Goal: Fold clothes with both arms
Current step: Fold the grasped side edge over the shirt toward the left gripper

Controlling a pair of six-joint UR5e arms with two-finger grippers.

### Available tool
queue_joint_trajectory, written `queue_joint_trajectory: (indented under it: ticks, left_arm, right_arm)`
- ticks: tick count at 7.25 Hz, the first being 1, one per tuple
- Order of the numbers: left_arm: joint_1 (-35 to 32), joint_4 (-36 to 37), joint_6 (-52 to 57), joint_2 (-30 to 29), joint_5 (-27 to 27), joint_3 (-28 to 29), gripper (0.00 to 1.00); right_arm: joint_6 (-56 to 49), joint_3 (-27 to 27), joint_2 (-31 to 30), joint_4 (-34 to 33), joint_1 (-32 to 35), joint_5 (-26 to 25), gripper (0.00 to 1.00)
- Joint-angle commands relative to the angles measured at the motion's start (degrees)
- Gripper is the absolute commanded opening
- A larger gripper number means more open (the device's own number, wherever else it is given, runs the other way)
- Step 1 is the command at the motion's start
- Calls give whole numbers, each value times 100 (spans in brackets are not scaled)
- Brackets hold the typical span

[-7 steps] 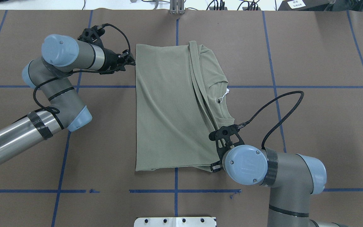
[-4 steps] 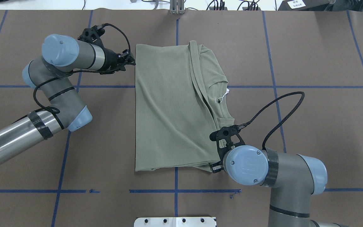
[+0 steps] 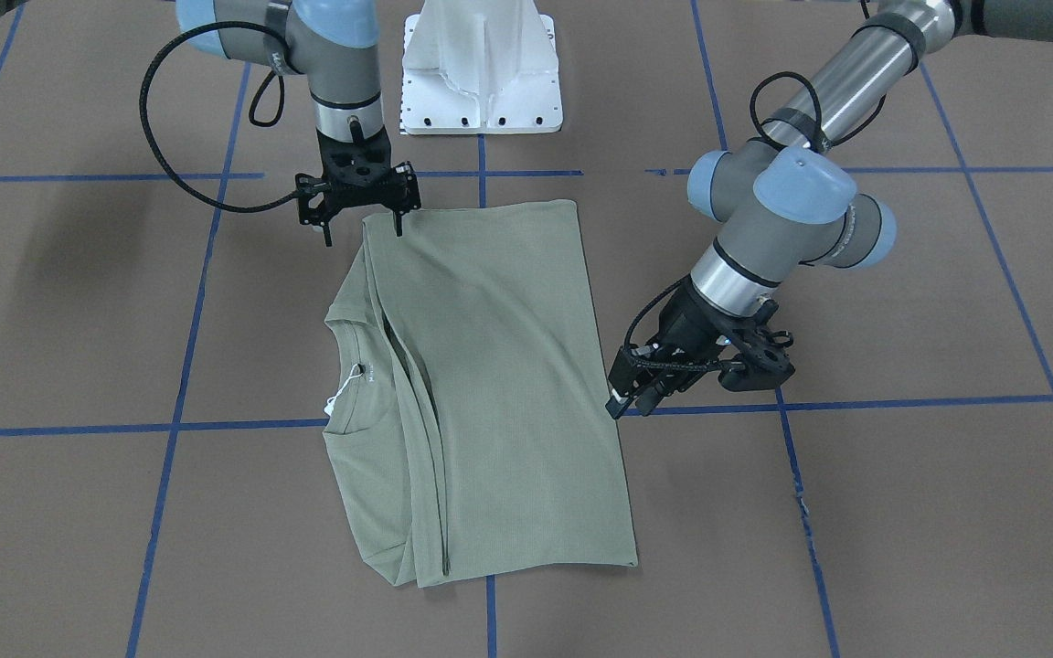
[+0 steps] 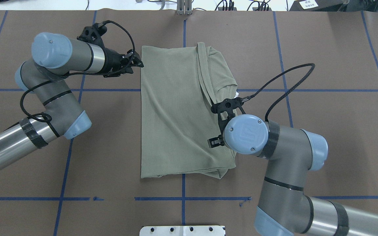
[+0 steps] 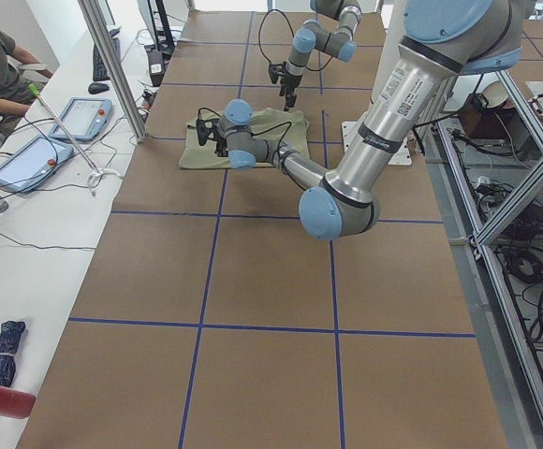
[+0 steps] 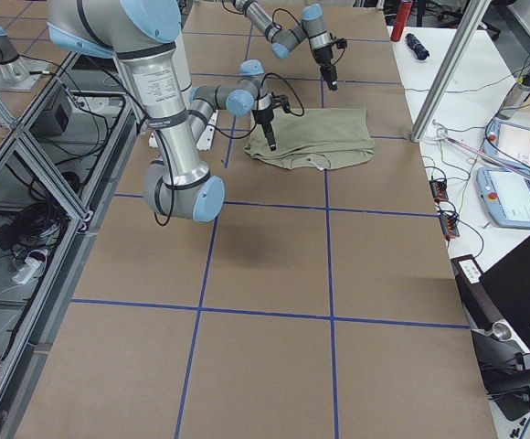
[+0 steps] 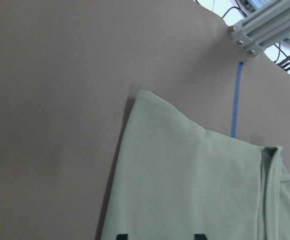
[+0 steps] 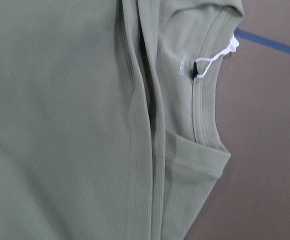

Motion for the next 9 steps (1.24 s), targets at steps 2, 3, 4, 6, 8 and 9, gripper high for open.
queue_joint_trajectory:
  ticks: [2, 3, 4, 6, 8, 9]
  left_arm:
    - [-15, 2, -21, 257, -71, -396, 54]
    - [-24, 2, -30, 301, -149, -501, 54]
    - [-15, 2, -73, 336, -167, -502, 54]
    - [-15, -7, -74, 389, -176, -502, 54]
    - [-15, -7, -82, 389, -176, -511, 54]
    - [-15, -7, -82, 389, -176, -520, 54]
  right_arm:
    - [-585, -1652, 1171, 73, 529, 9, 100]
    - [-734, -2119, 1296, 447, 635, 27, 100]
    - [-745, -2498, 1332, 895, 671, 35, 100]
    - [-849, -2773, 1385, 1093, 820, 167, 100]
    - [-1190, -2992, 1385, 1136, 1047, 237, 100]
    - [-1567, -3159, 1333, 1293, 1336, 377, 100]
